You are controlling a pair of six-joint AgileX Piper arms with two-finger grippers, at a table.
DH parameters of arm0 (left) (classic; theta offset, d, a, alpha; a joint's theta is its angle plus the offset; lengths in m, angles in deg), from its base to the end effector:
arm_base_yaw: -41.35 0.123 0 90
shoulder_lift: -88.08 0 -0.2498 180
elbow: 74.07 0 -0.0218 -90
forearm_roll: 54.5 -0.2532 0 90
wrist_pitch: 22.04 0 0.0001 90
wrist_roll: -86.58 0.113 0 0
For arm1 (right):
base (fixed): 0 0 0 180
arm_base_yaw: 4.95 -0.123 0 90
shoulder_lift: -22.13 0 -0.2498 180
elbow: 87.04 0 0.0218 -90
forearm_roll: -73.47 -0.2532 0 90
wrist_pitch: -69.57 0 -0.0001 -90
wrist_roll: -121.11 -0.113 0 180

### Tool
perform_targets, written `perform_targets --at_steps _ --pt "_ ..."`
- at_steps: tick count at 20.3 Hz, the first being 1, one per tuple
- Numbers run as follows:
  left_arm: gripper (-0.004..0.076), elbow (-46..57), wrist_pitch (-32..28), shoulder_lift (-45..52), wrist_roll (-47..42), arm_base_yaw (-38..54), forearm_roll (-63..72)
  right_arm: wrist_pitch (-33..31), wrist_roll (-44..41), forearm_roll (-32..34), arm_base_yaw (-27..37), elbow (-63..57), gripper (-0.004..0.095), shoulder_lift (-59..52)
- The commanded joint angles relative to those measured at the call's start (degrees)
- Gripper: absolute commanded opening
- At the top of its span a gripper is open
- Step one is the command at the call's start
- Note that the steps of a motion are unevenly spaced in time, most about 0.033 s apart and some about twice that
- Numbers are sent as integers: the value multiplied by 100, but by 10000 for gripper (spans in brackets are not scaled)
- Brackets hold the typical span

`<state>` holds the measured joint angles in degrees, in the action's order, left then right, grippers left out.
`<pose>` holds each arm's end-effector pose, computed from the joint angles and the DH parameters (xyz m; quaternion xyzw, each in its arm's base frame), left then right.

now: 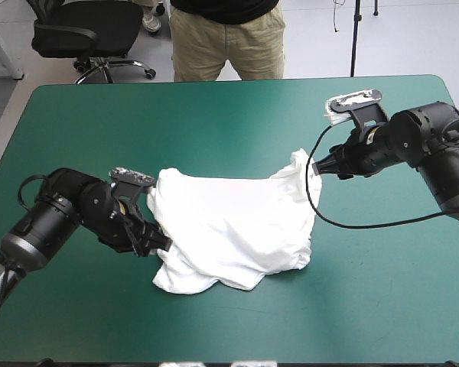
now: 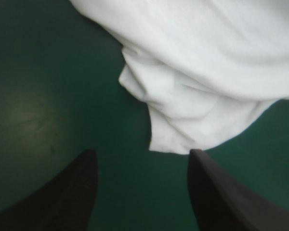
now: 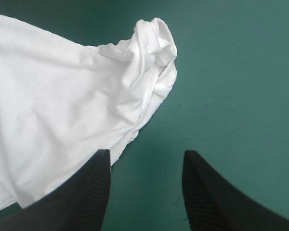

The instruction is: Fold the cloth

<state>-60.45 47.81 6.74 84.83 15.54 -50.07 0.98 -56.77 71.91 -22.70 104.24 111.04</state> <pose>0.2179 -0.1145 0.2610 0.1982 0.9705 -0.0681 0.1193 0.2855 0.0944 0.3543 -0.1640 0.9426 0.0529 0.2860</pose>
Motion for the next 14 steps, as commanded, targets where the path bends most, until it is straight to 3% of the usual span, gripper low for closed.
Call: perform_targets --at_steps 1,4,11,14 --pt "407 368 -514 158 -391 -389 105 232 -15 7 44 184 431 -152" --pt "407 1091 -1187 114 -778 -806 70 232 -27 7 44 184 431 -152" --pt "395 1599 -1709 -892 -804 -863 -29 232 -54 7 44 184 427 -152" --pt "267 1599 -1751 -1148 -755 -863 14 245 -54 7 44 184 426 -152"
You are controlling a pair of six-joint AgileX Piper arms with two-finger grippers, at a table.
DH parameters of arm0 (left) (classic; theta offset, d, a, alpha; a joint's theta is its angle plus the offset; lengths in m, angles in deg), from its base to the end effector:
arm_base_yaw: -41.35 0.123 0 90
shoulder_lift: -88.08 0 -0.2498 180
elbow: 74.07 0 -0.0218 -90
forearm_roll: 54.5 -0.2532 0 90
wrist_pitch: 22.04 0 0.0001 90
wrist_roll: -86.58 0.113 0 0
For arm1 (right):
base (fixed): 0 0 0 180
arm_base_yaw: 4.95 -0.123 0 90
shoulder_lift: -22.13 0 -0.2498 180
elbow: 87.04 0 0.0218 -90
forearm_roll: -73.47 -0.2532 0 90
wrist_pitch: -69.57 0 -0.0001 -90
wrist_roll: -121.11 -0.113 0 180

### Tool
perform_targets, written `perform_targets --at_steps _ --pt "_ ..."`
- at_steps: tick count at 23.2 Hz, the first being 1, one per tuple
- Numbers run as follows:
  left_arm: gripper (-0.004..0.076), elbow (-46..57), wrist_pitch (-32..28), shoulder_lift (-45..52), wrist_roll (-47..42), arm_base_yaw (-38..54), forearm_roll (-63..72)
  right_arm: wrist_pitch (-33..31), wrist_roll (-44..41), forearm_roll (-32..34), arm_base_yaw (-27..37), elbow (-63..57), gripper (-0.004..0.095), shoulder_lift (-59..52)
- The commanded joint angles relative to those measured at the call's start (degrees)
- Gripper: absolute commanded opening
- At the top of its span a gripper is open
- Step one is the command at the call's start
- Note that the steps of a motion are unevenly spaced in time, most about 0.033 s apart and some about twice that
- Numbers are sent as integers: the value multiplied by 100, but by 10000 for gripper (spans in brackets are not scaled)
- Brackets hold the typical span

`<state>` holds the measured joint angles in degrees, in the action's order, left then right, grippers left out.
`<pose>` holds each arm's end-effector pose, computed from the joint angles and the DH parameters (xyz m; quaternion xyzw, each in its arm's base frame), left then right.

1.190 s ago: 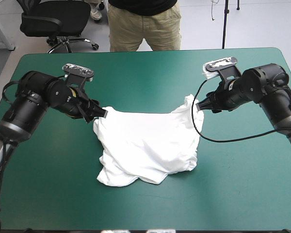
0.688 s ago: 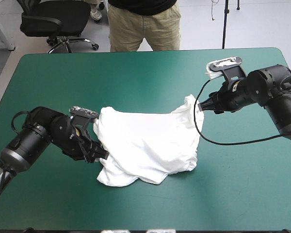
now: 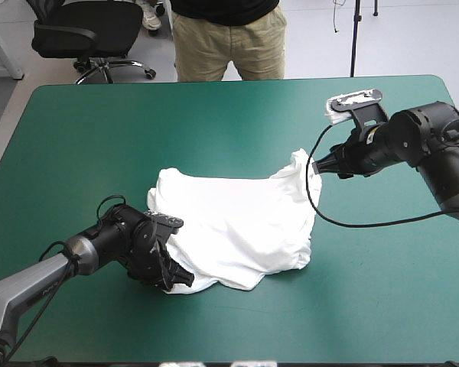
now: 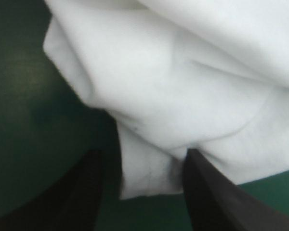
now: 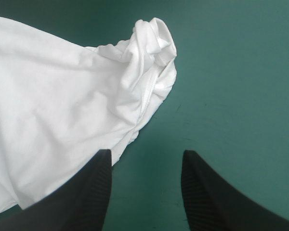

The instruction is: Fold the cloth

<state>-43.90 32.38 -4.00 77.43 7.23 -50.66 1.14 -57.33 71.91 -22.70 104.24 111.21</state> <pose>0.1964 -0.1405 0.1433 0.1977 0.9794 -0.0366 0.0167 0.2864 0.0947 0.3536 -0.1594 0.9434 0.0543 0.2856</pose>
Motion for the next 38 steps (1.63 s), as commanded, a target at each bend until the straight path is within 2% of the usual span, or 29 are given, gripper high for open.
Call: perform_targets --at_steps 1,3,4,8,10,13,15,20,26,35,38 --pt "197 -57 -236 -88 -15 -32 107 268 2 7 44 184 424 -160" --pt "34 -57 -324 -88 -15 -32 136 341 2 7 44 184 422 -160" --pt "-15 -57 -368 -88 -15 -32 136 401 24 7 44 184 422 -144" --pt "-14 -57 -409 -88 7 -32 182 662 242 -35 44 184 433 37" --pt "-14 -57 -399 -88 31 -32 203 785 304 -57 44 184 477 232" --pt "-14 -57 -364 -88 31 -32 282 754 220 -293 44 195 597 958" --pt "-17 -57 -316 -88 44 -32 282 815 220 -293 44 279 608 1371" --pt "-17 -57 -304 -88 136 -32 282 907 138 -158 53 749 599 2222" --pt "-17 -57 -343 -88 136 -32 296 1065 5 -91 69 823 509 2700" --pt "-17 -57 -208 -88 136 -32 296 998 -44 -79 440 823 493 3278" --pt "-17 -57 -230 -88 136 -32 308 813 78 -79 443 823 423 3397"
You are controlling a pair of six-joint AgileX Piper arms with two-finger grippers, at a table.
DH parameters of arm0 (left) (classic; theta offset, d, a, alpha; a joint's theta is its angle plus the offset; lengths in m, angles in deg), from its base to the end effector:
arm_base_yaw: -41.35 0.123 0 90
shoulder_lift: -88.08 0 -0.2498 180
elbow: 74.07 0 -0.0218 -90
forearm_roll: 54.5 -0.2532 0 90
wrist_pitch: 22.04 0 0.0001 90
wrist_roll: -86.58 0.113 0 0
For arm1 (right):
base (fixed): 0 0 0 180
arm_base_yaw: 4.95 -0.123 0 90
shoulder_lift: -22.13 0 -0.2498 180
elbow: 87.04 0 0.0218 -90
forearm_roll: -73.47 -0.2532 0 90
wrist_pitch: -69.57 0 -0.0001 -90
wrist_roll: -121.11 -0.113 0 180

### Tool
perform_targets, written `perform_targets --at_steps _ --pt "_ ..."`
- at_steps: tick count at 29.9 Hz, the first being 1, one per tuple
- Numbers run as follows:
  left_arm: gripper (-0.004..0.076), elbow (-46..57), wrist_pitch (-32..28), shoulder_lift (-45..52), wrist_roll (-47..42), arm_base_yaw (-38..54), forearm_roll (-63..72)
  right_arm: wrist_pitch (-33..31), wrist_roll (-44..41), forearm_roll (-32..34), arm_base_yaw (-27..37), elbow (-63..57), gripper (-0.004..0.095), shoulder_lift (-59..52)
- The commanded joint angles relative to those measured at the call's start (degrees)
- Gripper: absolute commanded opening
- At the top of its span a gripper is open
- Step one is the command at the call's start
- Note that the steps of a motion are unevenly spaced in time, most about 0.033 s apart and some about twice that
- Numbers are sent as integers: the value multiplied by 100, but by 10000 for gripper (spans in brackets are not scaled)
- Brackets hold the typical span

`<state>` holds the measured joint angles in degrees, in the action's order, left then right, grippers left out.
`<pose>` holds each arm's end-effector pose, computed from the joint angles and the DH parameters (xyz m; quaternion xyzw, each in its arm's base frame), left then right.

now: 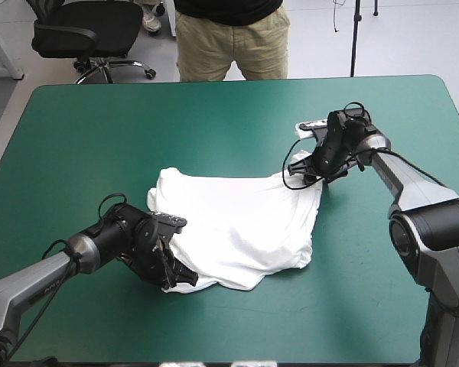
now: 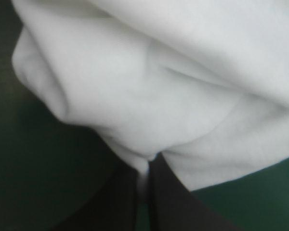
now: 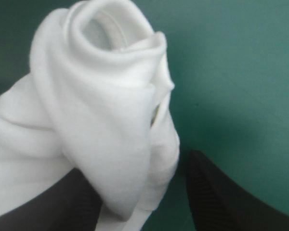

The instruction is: Fold the cloth

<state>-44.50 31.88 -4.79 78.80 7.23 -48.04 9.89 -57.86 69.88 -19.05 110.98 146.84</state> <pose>0.1973 -0.1461 0.1428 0.1965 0.9789 -0.0548 0.0130 0.4036 0.1077 0.1669 -0.1183 0.9855 0.0420 0.1146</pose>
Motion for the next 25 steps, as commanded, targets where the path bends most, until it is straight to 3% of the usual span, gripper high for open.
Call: perform_targets --at_steps 1,7,14,25 --pt "-17 4 -180 -9 -1 -32 47 -126 243 42 78 148 392 -80" --pt "-17 -47 -183 1 -1 -21 29 -532 495 -646 78 138 -21 210" --pt "-17 -974 1 120 -102 -11 -392 -518 656 -667 78 275 -15 -487" --pt "-17 -4464 768 449 146 792 -1029 -495 812 -705 78 1396 -15 -2545"
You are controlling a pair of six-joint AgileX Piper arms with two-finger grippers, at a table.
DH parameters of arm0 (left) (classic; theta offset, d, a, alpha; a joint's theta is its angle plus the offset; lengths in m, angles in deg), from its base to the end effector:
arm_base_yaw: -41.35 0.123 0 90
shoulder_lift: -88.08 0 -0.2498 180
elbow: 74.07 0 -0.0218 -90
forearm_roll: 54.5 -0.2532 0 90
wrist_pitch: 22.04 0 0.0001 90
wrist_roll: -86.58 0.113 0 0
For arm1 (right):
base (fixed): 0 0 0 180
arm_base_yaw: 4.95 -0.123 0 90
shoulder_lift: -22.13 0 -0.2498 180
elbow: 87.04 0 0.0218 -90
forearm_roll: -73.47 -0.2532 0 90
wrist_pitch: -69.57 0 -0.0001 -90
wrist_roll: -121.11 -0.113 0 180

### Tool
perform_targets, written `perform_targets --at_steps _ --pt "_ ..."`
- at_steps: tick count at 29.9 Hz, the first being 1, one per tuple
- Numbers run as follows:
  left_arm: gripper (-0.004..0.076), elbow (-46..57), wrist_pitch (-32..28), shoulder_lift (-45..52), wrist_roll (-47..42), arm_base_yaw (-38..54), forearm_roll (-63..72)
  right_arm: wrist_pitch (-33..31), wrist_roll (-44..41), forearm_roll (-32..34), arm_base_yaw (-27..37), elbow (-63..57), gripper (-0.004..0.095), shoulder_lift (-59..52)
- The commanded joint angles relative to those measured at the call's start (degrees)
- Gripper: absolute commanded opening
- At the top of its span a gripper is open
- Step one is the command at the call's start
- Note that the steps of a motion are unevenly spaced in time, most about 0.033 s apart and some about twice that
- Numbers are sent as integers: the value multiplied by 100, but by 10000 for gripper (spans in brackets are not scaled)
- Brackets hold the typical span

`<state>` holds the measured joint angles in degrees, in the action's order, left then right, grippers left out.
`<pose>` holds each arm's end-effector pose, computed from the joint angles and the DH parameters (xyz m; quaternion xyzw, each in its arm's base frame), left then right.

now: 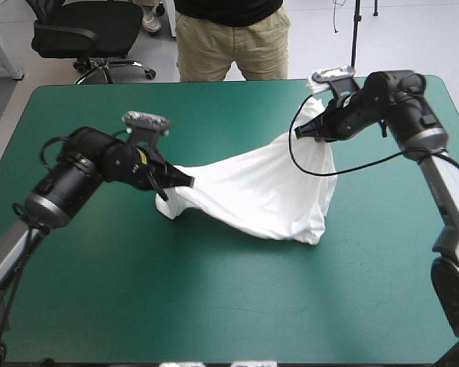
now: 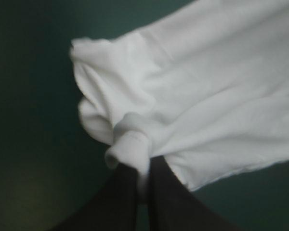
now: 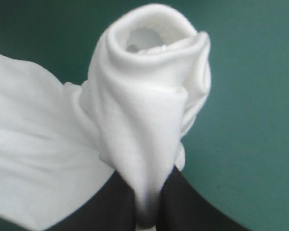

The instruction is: Fold the cloth

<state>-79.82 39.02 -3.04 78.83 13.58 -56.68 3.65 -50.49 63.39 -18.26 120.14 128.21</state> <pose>0.2830 -0.1448 0.3208 0.1703 0.9420 -0.0704 0.2806 0.3639 0.1046 0.3423 -0.1691 0.9344 0.1001 0.2970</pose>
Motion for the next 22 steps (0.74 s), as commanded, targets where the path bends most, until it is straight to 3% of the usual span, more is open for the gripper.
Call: perform_targets --at_steps 1,6,14,22 --pt "-17 -1213 123 274 219 204 -195 130 126 -85 0 644 -15 -829" --pt "-17 -2969 226 274 366 277 -342 145 274 -218 0 1569 -15 -1329" --pt "-17 -5300 -161 274 697 265 -316 417 384 -231 0 3304 -15 -1618" --pt "-17 -6730 -516 274 1132 265 104 737 576 -553 0 4498 -15 -1640"
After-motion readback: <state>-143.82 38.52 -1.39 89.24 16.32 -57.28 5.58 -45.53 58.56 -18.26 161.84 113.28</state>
